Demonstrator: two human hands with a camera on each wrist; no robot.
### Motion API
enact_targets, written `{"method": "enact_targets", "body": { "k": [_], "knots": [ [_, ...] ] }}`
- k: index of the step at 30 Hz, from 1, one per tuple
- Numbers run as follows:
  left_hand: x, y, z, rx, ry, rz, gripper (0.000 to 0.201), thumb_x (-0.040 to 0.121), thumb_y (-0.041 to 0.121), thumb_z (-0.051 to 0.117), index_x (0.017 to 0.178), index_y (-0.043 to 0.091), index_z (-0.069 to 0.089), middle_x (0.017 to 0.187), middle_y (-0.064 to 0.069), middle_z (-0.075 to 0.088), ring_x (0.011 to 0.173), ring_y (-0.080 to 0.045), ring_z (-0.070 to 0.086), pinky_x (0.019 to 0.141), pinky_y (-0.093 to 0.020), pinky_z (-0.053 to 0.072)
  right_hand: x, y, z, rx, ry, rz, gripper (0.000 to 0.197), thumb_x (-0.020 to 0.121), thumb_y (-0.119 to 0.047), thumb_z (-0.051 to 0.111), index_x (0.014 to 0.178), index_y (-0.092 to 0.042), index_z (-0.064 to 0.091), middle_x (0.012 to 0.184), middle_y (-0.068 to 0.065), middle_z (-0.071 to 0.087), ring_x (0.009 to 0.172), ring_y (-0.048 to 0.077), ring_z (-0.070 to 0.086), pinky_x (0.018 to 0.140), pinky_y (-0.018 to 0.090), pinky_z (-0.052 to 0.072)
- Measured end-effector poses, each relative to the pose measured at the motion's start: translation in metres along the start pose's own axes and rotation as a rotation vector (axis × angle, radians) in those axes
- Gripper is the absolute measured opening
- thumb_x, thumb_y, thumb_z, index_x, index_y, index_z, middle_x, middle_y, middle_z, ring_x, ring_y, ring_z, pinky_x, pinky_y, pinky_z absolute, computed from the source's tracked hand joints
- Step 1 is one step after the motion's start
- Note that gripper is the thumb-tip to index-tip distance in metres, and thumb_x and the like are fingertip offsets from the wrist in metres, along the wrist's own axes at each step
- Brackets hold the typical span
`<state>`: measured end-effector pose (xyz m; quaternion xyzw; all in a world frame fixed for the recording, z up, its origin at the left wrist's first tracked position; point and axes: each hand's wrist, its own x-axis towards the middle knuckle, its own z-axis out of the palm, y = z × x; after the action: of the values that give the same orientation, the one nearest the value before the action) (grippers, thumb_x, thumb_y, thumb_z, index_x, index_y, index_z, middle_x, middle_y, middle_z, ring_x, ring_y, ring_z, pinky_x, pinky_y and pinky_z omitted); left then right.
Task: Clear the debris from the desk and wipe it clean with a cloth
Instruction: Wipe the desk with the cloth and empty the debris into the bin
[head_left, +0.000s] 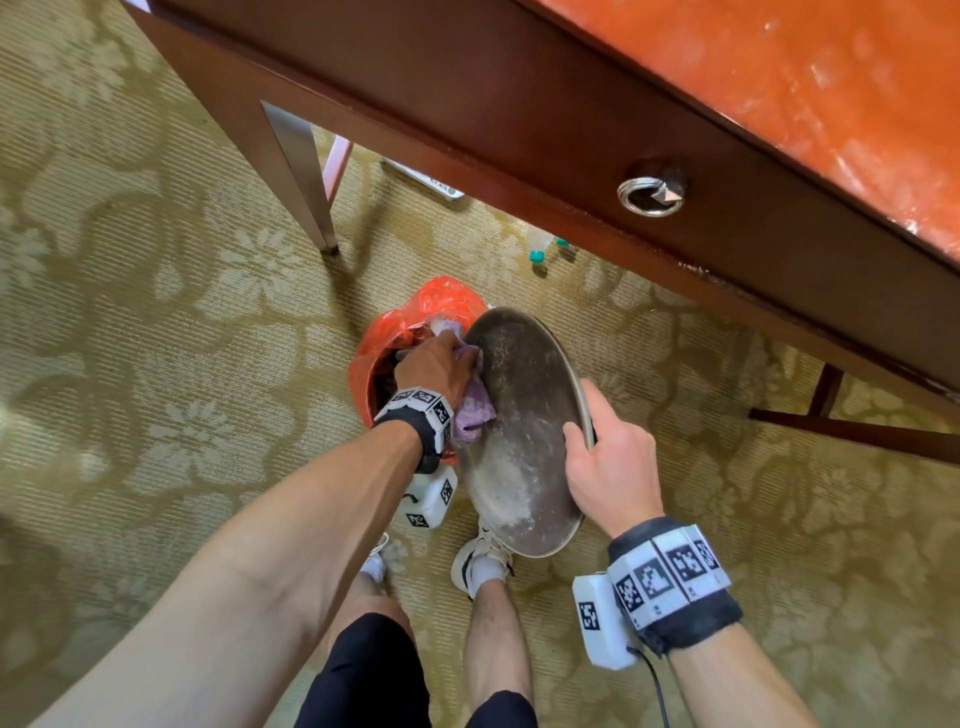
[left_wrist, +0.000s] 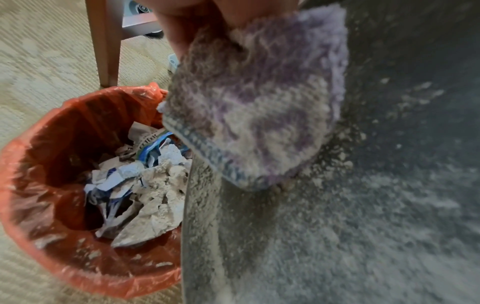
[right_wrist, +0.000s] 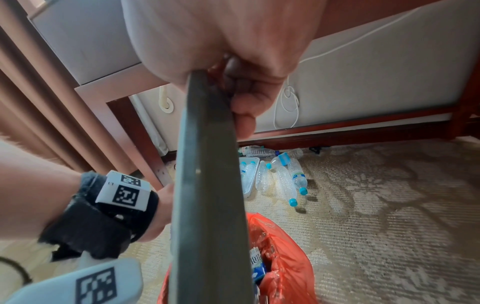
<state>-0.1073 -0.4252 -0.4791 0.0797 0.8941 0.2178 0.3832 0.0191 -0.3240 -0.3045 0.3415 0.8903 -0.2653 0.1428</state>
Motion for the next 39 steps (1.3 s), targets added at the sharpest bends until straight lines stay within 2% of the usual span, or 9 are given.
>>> {"method": "enact_targets", "body": {
  "k": [6,10,12,15,20,27,33,36,39],
  "knots": [
    [-0.001,-0.008,0.013,0.085,-0.193,-0.096,0.032,0.096,0.042,0.046,0.111,0.018,0.062,0.110,-0.010,0.068,0.102,-0.033,0.064,0.085,-0.036,0.049,-0.013,0.001,0.007,-0.012,0.070,0.026,0.050,0.090,-0.005,0.060,0.139,-0.008,0.052,0.083,0.019,0.070,0.076,0.041,0.064,0.073,0.045,0.052],
    [-0.008,-0.018,0.017,0.132,-0.240,-0.143,0.032,0.092,0.039,0.052,0.103,0.012,0.064,0.106,-0.013,0.068,0.097,-0.034,0.064,0.075,-0.033,0.046,-0.011,-0.006,0.002,-0.015,0.117,0.048,0.050,0.092,-0.006,0.058,0.141,-0.006,0.048,0.084,0.019,0.070,0.078,0.041,0.064,0.075,0.043,0.048],
    [-0.011,-0.018,0.016,0.116,-0.225,-0.140,0.030,0.091,0.040,0.053,0.098,0.012,0.062,0.103,-0.015,0.067,0.095,-0.034,0.064,0.072,-0.032,0.044,-0.004,-0.010,0.002,-0.067,0.072,0.069,0.052,0.094,-0.010,0.055,0.145,-0.008,0.043,0.092,0.020,0.070,0.085,0.041,0.064,0.077,0.042,0.046],
    [-0.011,-0.010,0.010,0.027,-0.130,-0.106,0.032,0.093,0.044,0.050,0.104,0.016,0.061,0.102,-0.012,0.068,0.094,-0.033,0.064,0.074,-0.032,0.044,0.000,-0.014,0.003,-0.124,0.000,0.097,0.053,0.096,-0.014,0.051,0.148,-0.012,0.038,0.100,0.019,0.070,0.094,0.040,0.063,0.080,0.041,0.044],
    [-0.007,0.007,-0.003,-0.138,0.000,0.057,0.027,0.094,0.044,0.054,0.109,0.027,0.069,0.103,-0.005,0.071,0.097,-0.028,0.066,0.076,-0.029,0.045,-0.005,-0.016,0.007,-0.147,-0.022,0.111,0.054,0.098,-0.016,0.049,0.150,-0.015,0.035,0.104,0.015,0.071,0.097,0.039,0.062,0.080,0.040,0.042],
    [-0.008,0.000,0.005,-0.143,0.005,0.152,0.033,0.096,0.045,0.052,0.120,0.030,0.069,0.120,-0.007,0.067,0.106,-0.030,0.063,0.087,-0.034,0.048,-0.008,-0.017,0.006,-0.024,0.069,0.048,0.053,0.092,-0.008,0.057,0.144,-0.008,0.046,0.088,0.019,0.071,0.082,0.041,0.064,0.077,0.044,0.048],
    [-0.006,-0.012,0.010,0.088,-0.150,0.216,0.037,0.099,0.050,0.041,0.126,0.038,0.063,0.129,-0.005,0.059,0.116,-0.028,0.056,0.091,-0.034,0.046,-0.010,-0.011,0.002,0.009,0.092,0.048,0.050,0.090,-0.005,0.058,0.139,-0.009,0.051,0.085,0.019,0.070,0.080,0.041,0.064,0.077,0.044,0.051],
    [-0.009,-0.018,0.016,0.236,-0.240,0.239,0.036,0.099,0.052,0.038,0.125,0.044,0.061,0.122,-0.002,0.063,0.111,-0.026,0.059,0.086,-0.036,0.049,-0.012,-0.009,0.002,0.000,0.081,0.087,0.050,0.091,-0.006,0.058,0.141,-0.010,0.050,0.088,0.019,0.071,0.085,0.041,0.063,0.079,0.042,0.047],
    [-0.014,-0.020,0.022,0.324,-0.359,0.150,0.046,0.094,0.057,0.035,0.126,0.037,0.061,0.115,-0.001,0.066,0.106,-0.027,0.061,0.083,-0.036,0.048,-0.015,-0.011,0.001,-0.024,0.061,0.108,0.050,0.093,-0.008,0.057,0.142,-0.011,0.048,0.088,0.018,0.070,0.086,0.040,0.063,0.080,0.041,0.045]
  ]
}}
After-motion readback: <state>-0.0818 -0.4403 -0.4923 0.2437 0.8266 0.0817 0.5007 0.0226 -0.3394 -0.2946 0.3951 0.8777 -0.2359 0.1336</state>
